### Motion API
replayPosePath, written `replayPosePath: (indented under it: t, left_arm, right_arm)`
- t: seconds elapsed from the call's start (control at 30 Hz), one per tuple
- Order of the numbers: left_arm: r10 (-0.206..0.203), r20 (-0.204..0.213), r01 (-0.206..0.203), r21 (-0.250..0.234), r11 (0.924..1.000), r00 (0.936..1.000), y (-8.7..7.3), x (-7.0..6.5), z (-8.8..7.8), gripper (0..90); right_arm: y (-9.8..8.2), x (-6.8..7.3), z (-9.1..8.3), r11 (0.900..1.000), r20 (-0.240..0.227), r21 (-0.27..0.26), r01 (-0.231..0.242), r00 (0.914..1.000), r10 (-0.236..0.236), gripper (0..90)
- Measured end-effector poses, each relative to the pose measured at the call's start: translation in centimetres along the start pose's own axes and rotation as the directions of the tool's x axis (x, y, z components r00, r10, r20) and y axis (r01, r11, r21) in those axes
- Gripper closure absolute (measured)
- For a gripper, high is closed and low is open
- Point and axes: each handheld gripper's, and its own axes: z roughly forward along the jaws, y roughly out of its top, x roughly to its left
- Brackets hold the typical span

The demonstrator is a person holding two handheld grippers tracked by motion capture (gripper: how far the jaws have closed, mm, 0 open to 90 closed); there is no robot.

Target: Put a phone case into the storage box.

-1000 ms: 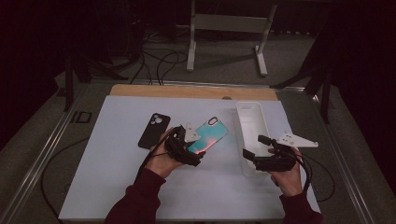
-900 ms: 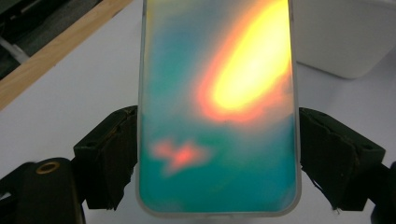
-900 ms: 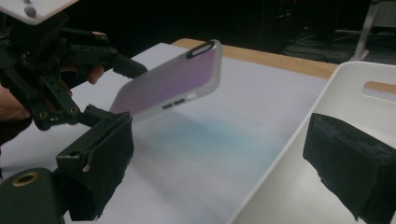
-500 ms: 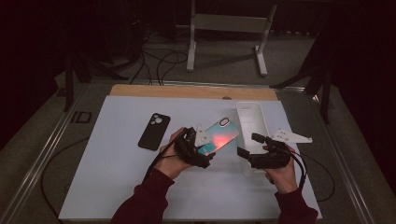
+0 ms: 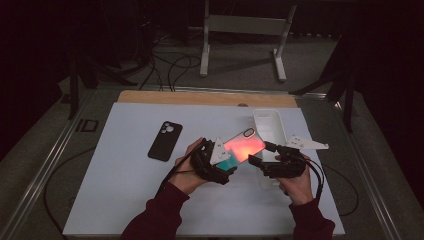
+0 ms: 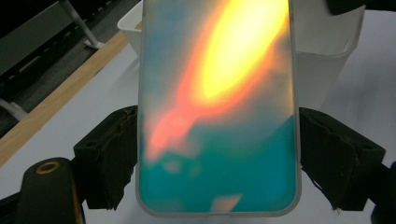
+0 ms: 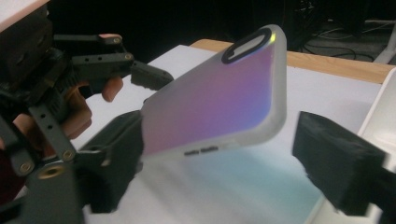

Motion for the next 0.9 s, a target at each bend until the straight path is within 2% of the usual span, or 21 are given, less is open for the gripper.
replayPosePath:
  t: [0.03, 0.07, 0.27, 0.3, 0.37, 0.47, 0.57, 0.77, 0.9]
  left_arm:
    - [0.003, 0.001, -0.003, -0.005, 1.0, 1.0, 0.0, -0.1, 0.0, 17.2]
    - [0.007, 0.002, -0.007, -0.009, 0.9999, 1.0, 0.0, -0.2, 0.0, 17.2]
    - [0.013, 0.013, -0.012, -0.046, 0.9989, 0.9998, 0.2, -0.7, -0.1, 17.2]
    - [0.015, 0.018, -0.014, -0.049, 0.9987, 0.9997, 0.3, -0.8, 0.0, 17.2]
    - [0.017, 0.019, -0.016, -0.057, 0.9982, 0.9997, 0.3, -1.1, 0.1, 17.2]
    - [0.015, 0.021, -0.014, -0.052, 0.9985, 0.9997, 0.2, -1.1, 0.2, 17.2]
    - [0.012, 0.024, -0.011, -0.049, 0.9987, 0.9996, 0.0, -1.2, 0.5, 17.2]
    - [0.015, 0.003, -0.015, -0.04, 0.9991, 0.9999, -0.2, -1.4, 0.8, 17.2]
    - [0.024, -0.036, -0.025, -0.025, 0.9994, 0.9991, -0.2, -1.5, 1.0, 17.0]
  right_arm:
    - [0.0, 0.1, 0.0, 1.0, -0.002, -0.004, -0.003, 1.0, 0.003, 25.2]
    - [0.1, 0.2, 0.1, 1.0, -0.007, -0.008, -0.022, 0.9997, 0.022, 35.6]
    - [0.2, 0.4, 0.4, 0.998, -0.035, -0.01, -0.058, 0.9977, 0.058, 46.3]
    - [0.2, 0.4, 0.5, 0.998, -0.049, -0.004, -0.061, 0.9969, 0.061, 48.0]
    - [0.2, 0.7, 0.7, 0.998, -0.048, 0.018, -0.057, 0.9972, 0.057, 52.8]
    - [0.2, 0.8, 0.8, 0.997, -0.076, 0.02, -0.073, 0.9944, 0.074, 62.9]
    - [0.3, 1.0, 0.8, 0.998, -0.096, 0.015, -0.068, 0.9929, 0.069, 72.7]
    - [0.7, 1.9, 1.0, 0.999, -0.083, 0.021, -0.048, 0.9953, 0.05, 78.6]
    - [0.7, 2.1, 1.2, 0.998, -0.09, 0.022, -0.053, 0.9944, 0.055, 81.4]
